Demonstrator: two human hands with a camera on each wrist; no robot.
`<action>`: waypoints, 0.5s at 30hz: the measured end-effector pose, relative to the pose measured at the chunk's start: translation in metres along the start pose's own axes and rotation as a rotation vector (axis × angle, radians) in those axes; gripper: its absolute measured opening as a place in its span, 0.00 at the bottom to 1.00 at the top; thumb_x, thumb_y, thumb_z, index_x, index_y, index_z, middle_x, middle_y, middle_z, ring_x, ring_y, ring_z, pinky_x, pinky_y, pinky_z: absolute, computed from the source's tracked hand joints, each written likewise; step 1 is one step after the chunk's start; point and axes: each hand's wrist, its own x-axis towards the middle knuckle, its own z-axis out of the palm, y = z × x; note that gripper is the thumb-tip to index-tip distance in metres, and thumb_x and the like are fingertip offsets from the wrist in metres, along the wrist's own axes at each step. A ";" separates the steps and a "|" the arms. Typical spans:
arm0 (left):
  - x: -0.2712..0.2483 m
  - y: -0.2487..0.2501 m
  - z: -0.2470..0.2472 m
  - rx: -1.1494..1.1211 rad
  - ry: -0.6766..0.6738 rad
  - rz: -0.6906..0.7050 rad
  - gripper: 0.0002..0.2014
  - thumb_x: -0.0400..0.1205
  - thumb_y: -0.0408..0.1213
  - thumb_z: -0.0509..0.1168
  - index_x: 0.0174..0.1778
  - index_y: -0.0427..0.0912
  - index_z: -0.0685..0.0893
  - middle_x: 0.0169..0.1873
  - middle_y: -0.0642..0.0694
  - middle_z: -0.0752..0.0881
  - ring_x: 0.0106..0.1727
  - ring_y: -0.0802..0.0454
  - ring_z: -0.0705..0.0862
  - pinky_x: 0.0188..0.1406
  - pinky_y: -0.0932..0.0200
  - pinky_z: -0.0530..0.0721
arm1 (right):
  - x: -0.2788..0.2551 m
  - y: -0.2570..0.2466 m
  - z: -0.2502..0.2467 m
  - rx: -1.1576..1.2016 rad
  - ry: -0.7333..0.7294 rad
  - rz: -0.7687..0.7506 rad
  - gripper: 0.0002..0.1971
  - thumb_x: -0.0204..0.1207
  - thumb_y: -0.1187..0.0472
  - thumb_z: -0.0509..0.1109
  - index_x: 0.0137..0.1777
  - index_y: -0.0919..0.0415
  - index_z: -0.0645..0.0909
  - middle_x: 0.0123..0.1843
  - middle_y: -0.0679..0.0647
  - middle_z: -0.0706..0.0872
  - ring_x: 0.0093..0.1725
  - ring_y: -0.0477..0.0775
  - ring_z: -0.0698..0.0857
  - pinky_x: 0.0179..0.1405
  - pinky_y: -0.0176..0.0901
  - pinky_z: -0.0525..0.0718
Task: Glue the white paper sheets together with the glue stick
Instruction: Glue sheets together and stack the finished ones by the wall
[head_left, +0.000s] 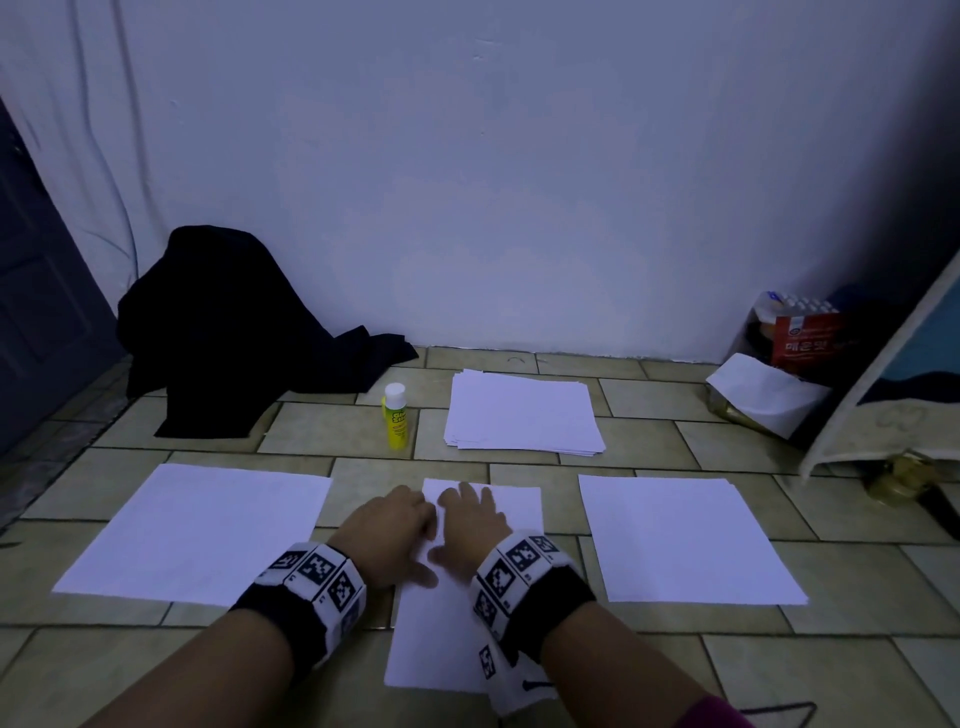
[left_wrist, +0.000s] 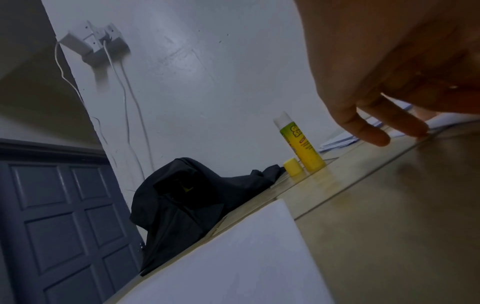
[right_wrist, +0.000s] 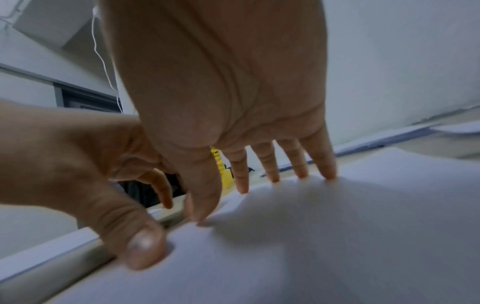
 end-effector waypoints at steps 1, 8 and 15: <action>0.001 -0.003 0.003 -0.013 -0.007 -0.022 0.34 0.74 0.56 0.73 0.71 0.42 0.72 0.69 0.45 0.71 0.72 0.48 0.69 0.65 0.59 0.72 | 0.001 -0.004 0.003 -0.002 -0.009 0.002 0.34 0.78 0.55 0.69 0.80 0.57 0.56 0.83 0.55 0.53 0.83 0.64 0.50 0.77 0.60 0.61; -0.003 -0.014 0.013 -0.006 -0.222 -0.090 0.53 0.80 0.64 0.59 0.83 0.34 0.35 0.83 0.40 0.33 0.85 0.47 0.35 0.83 0.46 0.43 | -0.002 0.000 -0.003 -0.091 -0.130 -0.126 0.40 0.82 0.53 0.64 0.85 0.56 0.41 0.86 0.53 0.38 0.85 0.51 0.41 0.82 0.61 0.45; -0.003 -0.011 0.008 0.065 -0.239 -0.116 0.53 0.79 0.67 0.58 0.84 0.36 0.35 0.84 0.42 0.35 0.85 0.50 0.37 0.84 0.43 0.45 | -0.006 0.049 -0.028 -0.066 -0.157 0.025 0.48 0.77 0.37 0.64 0.85 0.55 0.40 0.86 0.47 0.40 0.84 0.51 0.53 0.81 0.64 0.40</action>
